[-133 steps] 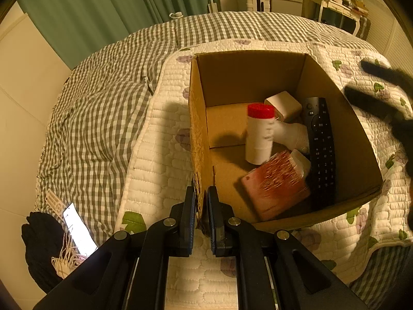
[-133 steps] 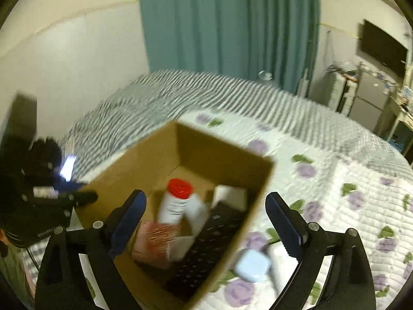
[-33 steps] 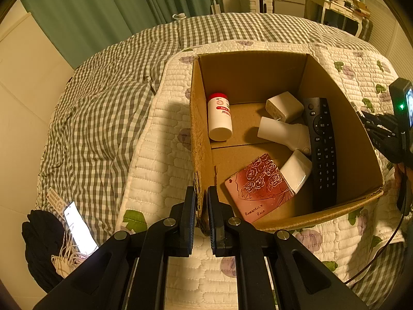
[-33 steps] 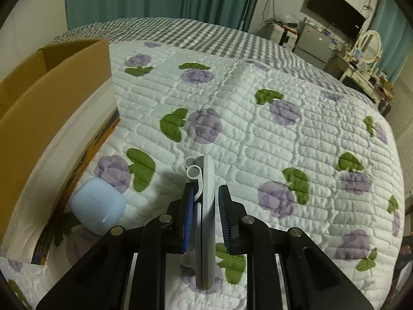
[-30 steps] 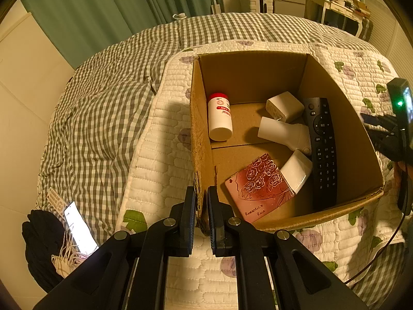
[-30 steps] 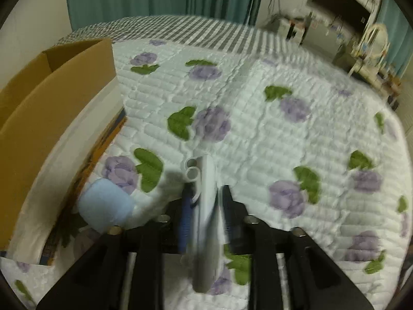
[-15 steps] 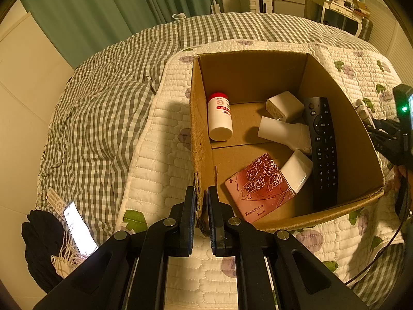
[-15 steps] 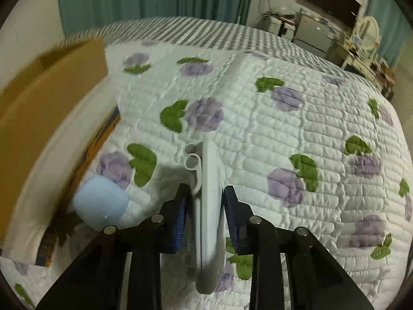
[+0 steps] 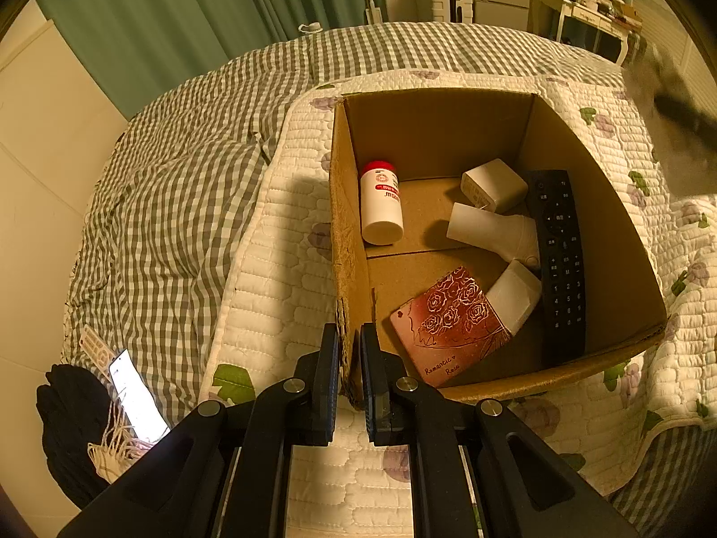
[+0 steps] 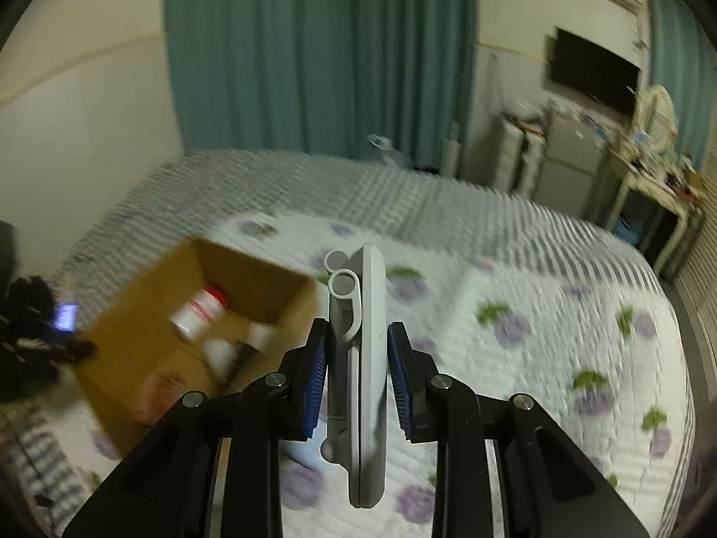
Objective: Organize rigid objects
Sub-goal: 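Carry the white stand into the box and release it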
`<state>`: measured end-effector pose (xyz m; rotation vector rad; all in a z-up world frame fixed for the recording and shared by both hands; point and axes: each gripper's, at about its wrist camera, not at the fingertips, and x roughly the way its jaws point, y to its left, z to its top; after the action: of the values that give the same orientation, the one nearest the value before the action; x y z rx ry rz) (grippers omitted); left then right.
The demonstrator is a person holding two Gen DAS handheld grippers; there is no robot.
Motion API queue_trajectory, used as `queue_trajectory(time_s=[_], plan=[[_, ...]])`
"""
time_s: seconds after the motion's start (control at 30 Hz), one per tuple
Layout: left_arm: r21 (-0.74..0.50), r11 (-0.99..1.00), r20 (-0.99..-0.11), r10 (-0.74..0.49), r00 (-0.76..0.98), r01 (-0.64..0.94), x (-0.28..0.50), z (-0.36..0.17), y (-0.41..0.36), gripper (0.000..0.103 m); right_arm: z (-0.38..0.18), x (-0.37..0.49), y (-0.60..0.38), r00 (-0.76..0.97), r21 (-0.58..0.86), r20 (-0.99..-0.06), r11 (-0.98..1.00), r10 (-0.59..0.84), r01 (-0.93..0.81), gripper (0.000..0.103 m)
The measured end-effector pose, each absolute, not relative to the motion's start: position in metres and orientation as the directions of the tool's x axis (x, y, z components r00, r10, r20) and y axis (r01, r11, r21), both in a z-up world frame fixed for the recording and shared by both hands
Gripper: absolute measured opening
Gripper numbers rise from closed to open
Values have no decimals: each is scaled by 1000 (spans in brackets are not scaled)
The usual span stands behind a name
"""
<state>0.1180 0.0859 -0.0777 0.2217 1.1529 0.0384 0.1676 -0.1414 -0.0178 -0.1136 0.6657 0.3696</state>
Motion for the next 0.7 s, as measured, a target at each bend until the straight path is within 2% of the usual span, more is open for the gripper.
queue_trajectory(time_s=[0.2,0.37,0.57,0.7], plan=[[191,978,-903,140,407,85,118,-78,87,8,-9,164,-76,637,60,-633,848,440,-526,25],[192,978,-902,141,407,86,118,-78,88,8,-42,165,-27,511,138,-691,787,512,-602,25],[188,978,-903,138,407,85,119,-78,88,8,-83,167,1,394,204,-777,787,492,-582,25],[187,979,-903,136,408,86,118,-78,88,8,-85,164,3,403,199,-771,788,493,-583,25]])
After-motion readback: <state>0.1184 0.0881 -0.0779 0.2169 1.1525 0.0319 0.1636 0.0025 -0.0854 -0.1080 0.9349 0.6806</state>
